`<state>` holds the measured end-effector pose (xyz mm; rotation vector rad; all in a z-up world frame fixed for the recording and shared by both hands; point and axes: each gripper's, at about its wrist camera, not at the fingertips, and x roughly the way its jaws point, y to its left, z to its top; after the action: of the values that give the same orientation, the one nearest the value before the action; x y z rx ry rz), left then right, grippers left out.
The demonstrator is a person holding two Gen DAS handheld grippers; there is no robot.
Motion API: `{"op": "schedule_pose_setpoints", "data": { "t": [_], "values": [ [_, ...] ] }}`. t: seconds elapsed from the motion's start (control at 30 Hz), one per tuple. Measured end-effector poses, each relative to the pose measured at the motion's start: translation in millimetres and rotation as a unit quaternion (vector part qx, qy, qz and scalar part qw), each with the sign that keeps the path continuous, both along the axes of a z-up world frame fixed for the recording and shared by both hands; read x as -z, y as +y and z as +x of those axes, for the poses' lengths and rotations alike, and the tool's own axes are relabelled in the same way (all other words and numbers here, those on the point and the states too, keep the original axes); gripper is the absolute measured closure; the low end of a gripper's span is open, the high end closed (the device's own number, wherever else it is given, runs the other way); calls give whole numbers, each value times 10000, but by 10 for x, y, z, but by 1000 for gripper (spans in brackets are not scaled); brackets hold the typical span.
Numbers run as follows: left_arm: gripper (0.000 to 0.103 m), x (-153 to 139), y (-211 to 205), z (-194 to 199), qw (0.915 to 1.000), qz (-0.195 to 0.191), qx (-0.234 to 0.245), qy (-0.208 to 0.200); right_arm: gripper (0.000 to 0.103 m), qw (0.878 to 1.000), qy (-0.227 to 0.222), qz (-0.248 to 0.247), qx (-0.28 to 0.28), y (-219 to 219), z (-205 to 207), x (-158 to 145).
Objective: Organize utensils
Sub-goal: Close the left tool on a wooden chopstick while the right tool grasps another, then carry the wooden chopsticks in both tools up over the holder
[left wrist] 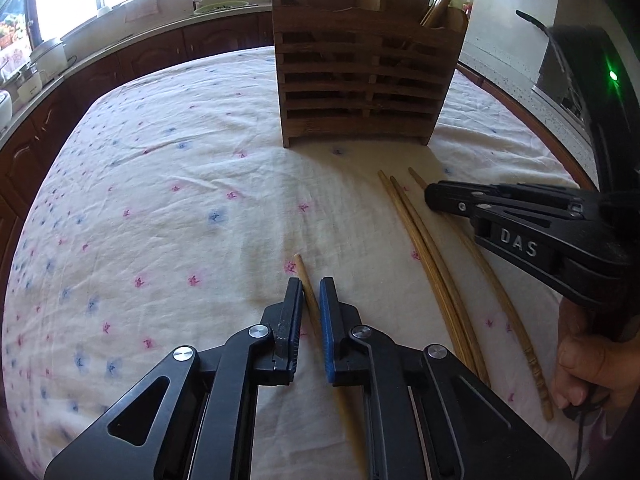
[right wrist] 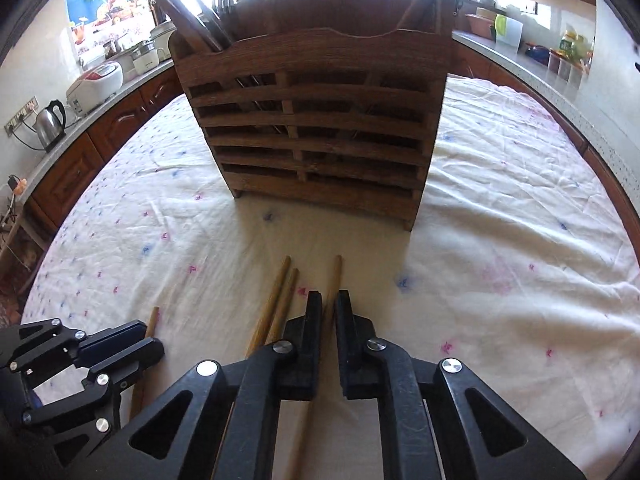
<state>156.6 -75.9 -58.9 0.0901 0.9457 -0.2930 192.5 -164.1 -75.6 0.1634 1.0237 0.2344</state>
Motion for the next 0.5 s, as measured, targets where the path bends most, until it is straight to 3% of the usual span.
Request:
{"op": "schedule_pose_setpoints", "data": {
  "t": [0.2,0.5],
  "values": [
    [98,-131,194,-84,9986,-510,-106,34,98,9984,-222,500,133,-238,-305,-252],
    [98,-665,359,-333,9924,-1153,-47,-424,98,9896,-959,1060,183,-473,-661,-851]
  ]
}}
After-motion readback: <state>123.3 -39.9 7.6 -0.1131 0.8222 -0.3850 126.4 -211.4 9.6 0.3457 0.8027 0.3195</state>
